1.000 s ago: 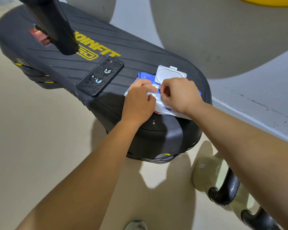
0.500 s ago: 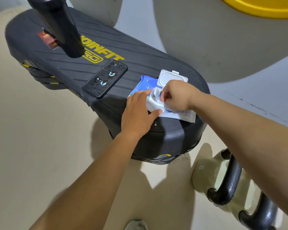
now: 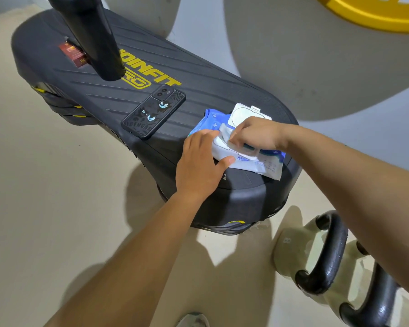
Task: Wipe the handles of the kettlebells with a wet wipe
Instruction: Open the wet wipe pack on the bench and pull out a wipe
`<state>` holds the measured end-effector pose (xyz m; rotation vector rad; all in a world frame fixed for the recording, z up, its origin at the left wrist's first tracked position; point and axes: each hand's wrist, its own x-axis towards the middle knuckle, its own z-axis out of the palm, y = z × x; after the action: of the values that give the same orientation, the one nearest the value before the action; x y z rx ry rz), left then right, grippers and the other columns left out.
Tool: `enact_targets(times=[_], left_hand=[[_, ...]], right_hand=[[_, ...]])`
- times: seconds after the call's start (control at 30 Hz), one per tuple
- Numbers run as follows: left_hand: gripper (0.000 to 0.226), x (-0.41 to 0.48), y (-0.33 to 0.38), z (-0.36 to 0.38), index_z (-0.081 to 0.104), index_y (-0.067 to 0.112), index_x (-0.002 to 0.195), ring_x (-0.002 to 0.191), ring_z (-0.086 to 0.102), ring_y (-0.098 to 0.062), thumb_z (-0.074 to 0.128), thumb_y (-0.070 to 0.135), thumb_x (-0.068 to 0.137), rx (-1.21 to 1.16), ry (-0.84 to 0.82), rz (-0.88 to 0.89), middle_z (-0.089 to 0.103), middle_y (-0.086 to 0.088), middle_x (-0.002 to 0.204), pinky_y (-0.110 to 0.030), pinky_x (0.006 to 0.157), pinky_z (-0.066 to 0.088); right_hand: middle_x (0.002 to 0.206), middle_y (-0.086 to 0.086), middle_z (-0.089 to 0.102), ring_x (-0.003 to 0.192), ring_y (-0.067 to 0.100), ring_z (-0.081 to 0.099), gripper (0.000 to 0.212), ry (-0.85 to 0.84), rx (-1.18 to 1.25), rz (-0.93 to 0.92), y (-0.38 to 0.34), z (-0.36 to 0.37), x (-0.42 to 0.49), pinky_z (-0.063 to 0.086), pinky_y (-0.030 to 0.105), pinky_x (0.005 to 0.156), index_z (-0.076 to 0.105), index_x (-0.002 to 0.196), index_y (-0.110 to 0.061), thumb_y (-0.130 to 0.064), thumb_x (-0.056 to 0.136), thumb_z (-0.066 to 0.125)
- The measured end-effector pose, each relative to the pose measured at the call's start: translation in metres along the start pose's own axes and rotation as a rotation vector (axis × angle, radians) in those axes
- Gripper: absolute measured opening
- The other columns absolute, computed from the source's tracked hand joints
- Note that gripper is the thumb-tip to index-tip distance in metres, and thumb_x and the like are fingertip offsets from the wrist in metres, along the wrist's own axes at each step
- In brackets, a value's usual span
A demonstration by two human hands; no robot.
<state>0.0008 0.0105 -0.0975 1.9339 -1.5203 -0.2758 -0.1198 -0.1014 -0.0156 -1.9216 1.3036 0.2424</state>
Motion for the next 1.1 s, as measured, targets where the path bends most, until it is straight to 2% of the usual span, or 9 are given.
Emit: enact_targets(times=[0.03,0.13,0.23,0.33,0.63,0.87,0.97,1.03,1.1], left_hand=[[0.058,0.0,0.0,0.0,0.049,0.026,0.13,0.128,0.038,-0.014,0.071,0.047,0.081,-0.007,0.006,-0.006,0.049,0.01,0.136,-0.028,0.091,0.042],[0.058,-0.001,0.0,0.0,0.049,0.027,0.13,0.128,0.038,-0.012,0.072,0.048,0.08,-0.016,0.014,-0.016,0.049,0.011,0.135,-0.027,0.089,0.042],[0.06,0.0,0.0,0.0,0.049,0.027,0.129,0.127,0.038,-0.012,0.071,0.051,0.08,-0.004,0.01,-0.02,0.048,0.012,0.135,-0.028,0.086,0.043],[0.061,0.001,0.001,0.001,0.048,0.026,0.129,0.126,0.039,-0.013,0.071,0.053,0.079,0.016,0.001,-0.018,0.047,0.012,0.135,-0.029,0.084,0.044],[0.062,-0.001,0.001,0.001,0.048,0.026,0.13,0.125,0.04,-0.013,0.071,0.053,0.079,0.011,0.003,-0.009,0.047,0.011,0.132,-0.028,0.08,0.042],[0.073,-0.003,-0.003,0.003,0.053,0.021,0.129,0.129,0.04,-0.023,0.069,0.063,0.072,0.088,0.107,0.015,0.049,0.002,0.137,-0.038,0.106,0.038],[0.09,-0.003,-0.001,0.002,0.04,0.021,0.142,0.14,0.029,-0.03,0.066,0.069,0.071,0.102,0.05,-0.034,0.031,-0.005,0.154,-0.041,0.113,0.03],[0.098,-0.002,0.003,0.0,0.033,0.025,0.146,0.134,0.035,-0.028,0.064,0.074,0.068,0.134,-0.004,-0.062,0.03,-0.002,0.155,-0.039,0.108,0.034],[0.094,-0.002,0.007,-0.002,0.039,0.029,0.142,0.124,0.041,-0.024,0.059,0.079,0.064,0.148,-0.004,-0.082,0.039,0.003,0.145,-0.037,0.101,0.037]], right_hand=[[0.065,0.0,0.055,0.063,0.019,0.047,0.017,0.002,0.019,0.023,-0.002,-0.002,0.0,0.037,0.026,0.063,0.06,0.064,-0.007,-0.024,0.066,0.058],[0.044,-0.006,0.049,0.04,0.013,0.043,0.039,-0.027,0.019,0.084,-0.007,-0.007,0.005,0.032,0.02,0.044,0.051,0.049,-0.018,-0.009,0.086,0.056],[0.073,0.009,0.054,0.066,0.025,0.047,0.021,-0.1,-0.225,0.107,-0.02,-0.001,0.011,0.037,0.03,0.066,0.049,0.063,-0.014,-0.011,0.083,0.052],[0.079,0.013,0.054,0.073,0.028,0.046,0.014,-0.145,-0.4,0.128,-0.026,0.002,0.009,0.036,0.032,0.072,0.053,0.066,-0.012,-0.012,0.08,0.054],[0.059,0.005,0.032,0.054,0.02,0.023,0.033,-0.116,0.016,0.098,0.003,-0.006,0.0,0.02,0.031,0.052,0.036,0.06,-0.019,-0.016,0.081,0.063],[0.073,0.007,0.05,0.072,0.026,0.041,0.027,-0.056,-0.323,-0.054,-0.009,0.006,-0.002,0.033,0.031,0.058,0.048,0.062,-0.014,-0.008,0.089,0.046],[0.061,-0.006,0.046,0.068,0.021,0.039,0.018,0.068,-0.198,-0.179,0.017,0.008,-0.01,0.037,0.031,0.063,0.054,0.061,-0.019,-0.012,0.077,0.049],[0.083,-0.009,0.047,0.082,0.023,0.045,0.01,0.154,-0.362,-0.223,0.034,0.013,-0.021,0.041,0.036,0.074,0.058,0.076,-0.025,-0.026,0.081,0.049],[0.109,0.0,0.042,0.103,0.028,0.042,0.018,0.25,-0.712,-0.166,0.043,0.022,-0.03,0.037,0.038,0.084,0.058,0.107,-0.032,-0.037,0.093,0.048]])
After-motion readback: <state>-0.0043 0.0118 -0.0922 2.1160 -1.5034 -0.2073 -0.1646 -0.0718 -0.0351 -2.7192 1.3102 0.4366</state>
